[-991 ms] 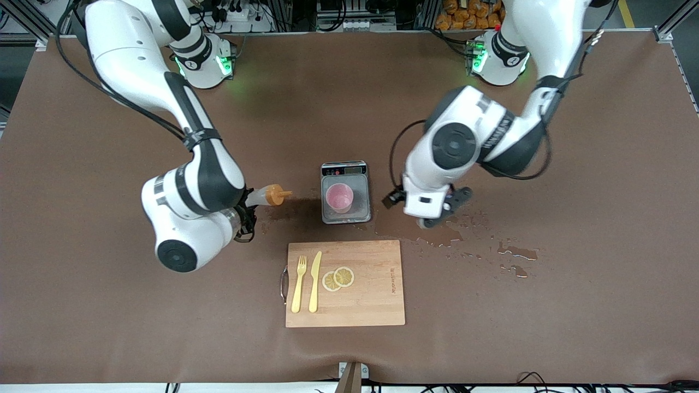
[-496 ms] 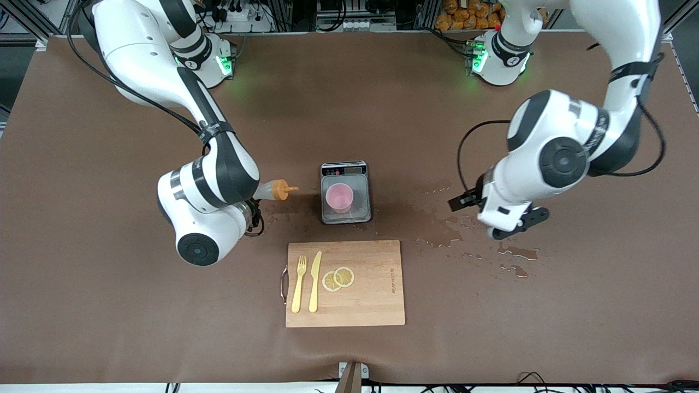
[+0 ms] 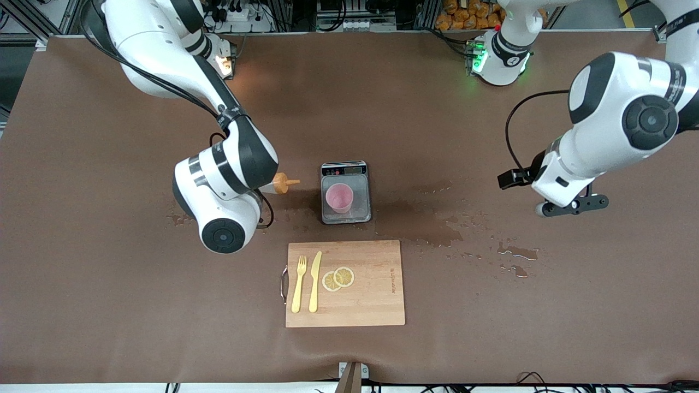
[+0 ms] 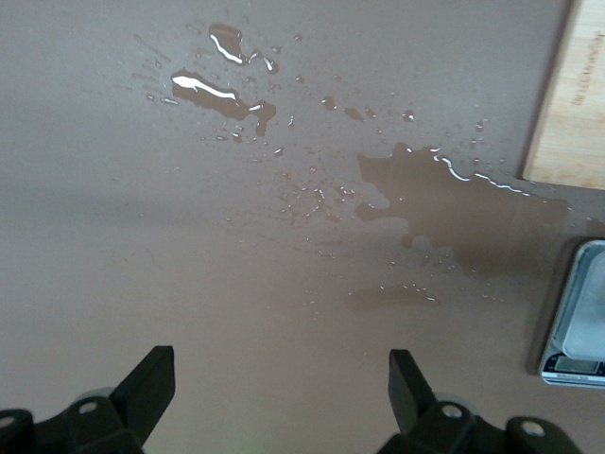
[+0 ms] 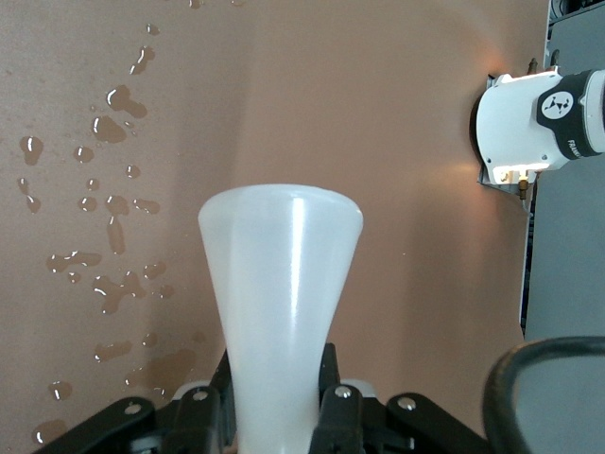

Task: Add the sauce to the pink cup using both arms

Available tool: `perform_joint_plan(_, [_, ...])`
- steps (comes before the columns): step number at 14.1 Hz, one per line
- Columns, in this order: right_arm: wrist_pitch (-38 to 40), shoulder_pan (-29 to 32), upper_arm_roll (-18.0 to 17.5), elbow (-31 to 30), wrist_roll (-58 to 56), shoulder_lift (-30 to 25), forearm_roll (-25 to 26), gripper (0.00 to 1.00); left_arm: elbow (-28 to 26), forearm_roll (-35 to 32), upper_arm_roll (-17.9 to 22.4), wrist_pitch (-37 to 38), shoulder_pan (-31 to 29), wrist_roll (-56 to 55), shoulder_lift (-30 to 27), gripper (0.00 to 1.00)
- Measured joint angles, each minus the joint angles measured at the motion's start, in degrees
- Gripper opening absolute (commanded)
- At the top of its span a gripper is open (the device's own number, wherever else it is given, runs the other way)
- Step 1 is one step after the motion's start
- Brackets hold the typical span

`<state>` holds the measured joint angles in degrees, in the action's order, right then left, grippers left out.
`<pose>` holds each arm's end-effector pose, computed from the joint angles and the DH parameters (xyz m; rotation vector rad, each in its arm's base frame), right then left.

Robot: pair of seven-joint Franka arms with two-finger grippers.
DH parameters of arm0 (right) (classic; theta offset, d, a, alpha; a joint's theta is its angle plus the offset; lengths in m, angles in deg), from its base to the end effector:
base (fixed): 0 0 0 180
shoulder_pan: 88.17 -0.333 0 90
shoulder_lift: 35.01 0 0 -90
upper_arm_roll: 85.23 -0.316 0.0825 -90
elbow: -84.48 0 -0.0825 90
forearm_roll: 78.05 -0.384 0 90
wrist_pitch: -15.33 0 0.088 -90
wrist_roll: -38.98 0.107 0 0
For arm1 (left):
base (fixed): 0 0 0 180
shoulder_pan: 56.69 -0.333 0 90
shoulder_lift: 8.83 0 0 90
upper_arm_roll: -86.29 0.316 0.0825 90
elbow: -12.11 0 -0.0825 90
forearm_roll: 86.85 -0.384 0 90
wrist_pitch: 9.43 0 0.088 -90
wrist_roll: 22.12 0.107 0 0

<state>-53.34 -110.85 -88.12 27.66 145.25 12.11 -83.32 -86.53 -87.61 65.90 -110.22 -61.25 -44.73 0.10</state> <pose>0.6226 0.2988 0.3384 1.9766 -1.6760 -0.4993 0.5755 -0.1510 0.4839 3.1277 0.1819 -0.1820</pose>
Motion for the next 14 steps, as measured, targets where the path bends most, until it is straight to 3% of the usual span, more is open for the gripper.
perform_joint_plan(3, [0.6, -0.4, 0.0, 0.0, 0.7, 0.0, 1.1, 0.28, -2.2, 0.0, -0.1, 0.3, 0.6, 1.5, -5.6, 1.00])
perform_joint_plan(6, [3.2, -0.4, 0.5, 0.1, 1.1, 0.0, 1.6, 0.27, -3.5, 0.0, 7.0, 2.0, 7.2, 4.0, -9.1, 1.00])
perform_joint_plan(8, [4.7, -0.4, 0.9, 0.1, 1.1, 0.1, 1.8, 0.27, -3.6, 0.0, 10.9, 2.5, 10.4, 6.4, -10.1, 1.00])
perform_joint_plan(9, [5.4, -0.5, 0.9, 0.1, 1.1, 0.1, 1.8, 0.23, -3.5, 0.0, 11.5, 2.9, 10.8, 8.2, -10.4, 1.00])
perform_joint_plan(14, [3.5, -2.4, 0.5, 0.1, 6.1, 0.5, 1.8, 0.22, 1.1, 0.0, 13.8, 9.0, 11.8, 14.0, -10.9, 1.00])
